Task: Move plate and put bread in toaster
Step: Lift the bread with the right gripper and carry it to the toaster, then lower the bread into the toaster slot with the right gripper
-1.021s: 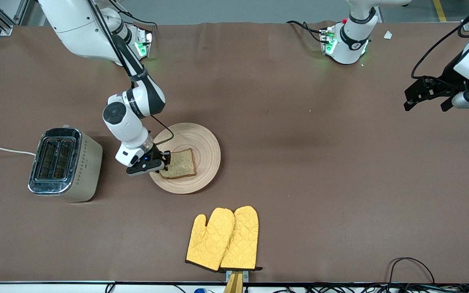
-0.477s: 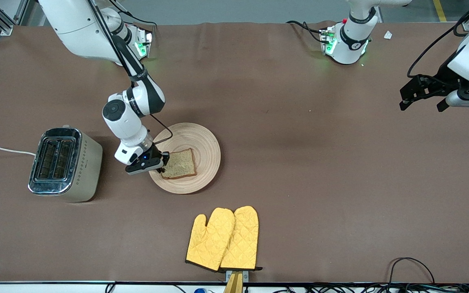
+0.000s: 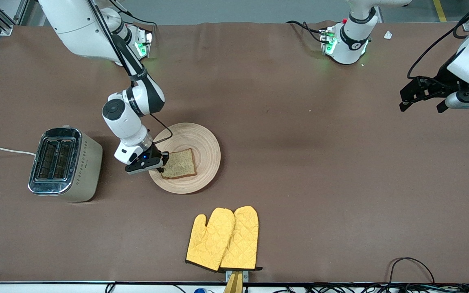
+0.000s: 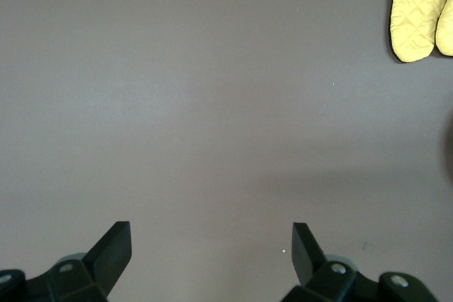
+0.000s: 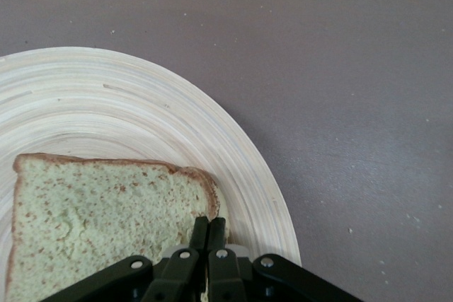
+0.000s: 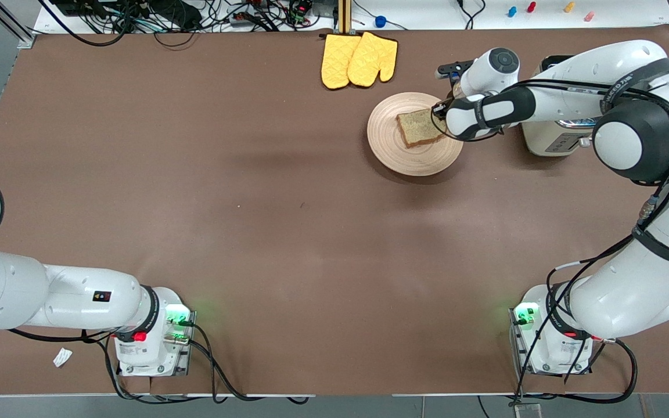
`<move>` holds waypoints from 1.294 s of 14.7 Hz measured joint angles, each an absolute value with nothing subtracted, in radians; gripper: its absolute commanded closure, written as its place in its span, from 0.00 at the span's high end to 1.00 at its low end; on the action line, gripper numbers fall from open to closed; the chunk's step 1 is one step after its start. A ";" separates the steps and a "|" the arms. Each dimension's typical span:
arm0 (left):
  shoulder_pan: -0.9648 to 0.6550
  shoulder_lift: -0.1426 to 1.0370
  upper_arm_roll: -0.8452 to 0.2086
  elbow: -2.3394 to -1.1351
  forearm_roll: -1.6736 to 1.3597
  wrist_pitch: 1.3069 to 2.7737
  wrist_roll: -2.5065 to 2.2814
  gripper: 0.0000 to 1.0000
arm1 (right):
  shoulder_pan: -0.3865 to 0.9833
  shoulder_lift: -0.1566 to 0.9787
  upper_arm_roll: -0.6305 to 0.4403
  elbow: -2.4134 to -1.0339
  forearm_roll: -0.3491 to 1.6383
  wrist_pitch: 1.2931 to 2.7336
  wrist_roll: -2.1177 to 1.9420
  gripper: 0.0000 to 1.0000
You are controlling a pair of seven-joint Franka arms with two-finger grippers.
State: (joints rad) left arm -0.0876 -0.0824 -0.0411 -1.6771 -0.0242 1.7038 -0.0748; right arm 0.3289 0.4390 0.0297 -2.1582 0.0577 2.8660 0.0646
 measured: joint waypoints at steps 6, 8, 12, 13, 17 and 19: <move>-0.087 -0.082 -0.041 -1.676 -0.024 1.704 -0.074 1.00 | 0.324 0.199 0.022 -1.927 0.057 2.189 0.130 0.00; -0.085 -0.082 -0.041 -1.676 -0.024 1.704 -0.071 1.00 | 0.323 0.144 0.007 -1.823 0.026 1.972 0.148 0.00; -0.083 -0.082 -0.040 -1.676 -0.024 1.704 -0.070 1.00 | 0.319 0.131 -0.024 -1.563 -0.186 1.597 0.157 0.00; -0.082 -0.082 -0.040 -1.676 -0.024 1.704 -0.070 1.00 | 0.320 0.132 -0.022 -1.531 -0.248 1.547 0.157 0.00; -0.081 -0.082 -0.040 -1.676 -0.024 1.704 -0.070 1.00 | 0.322 0.150 -0.021 -1.509 -0.437 1.470 0.157 0.00; -0.081 -0.082 -0.040 -1.676 -0.024 1.704 -0.070 1.00 | 0.314 0.162 -0.024 -1.509 -0.509 1.445 0.151 0.00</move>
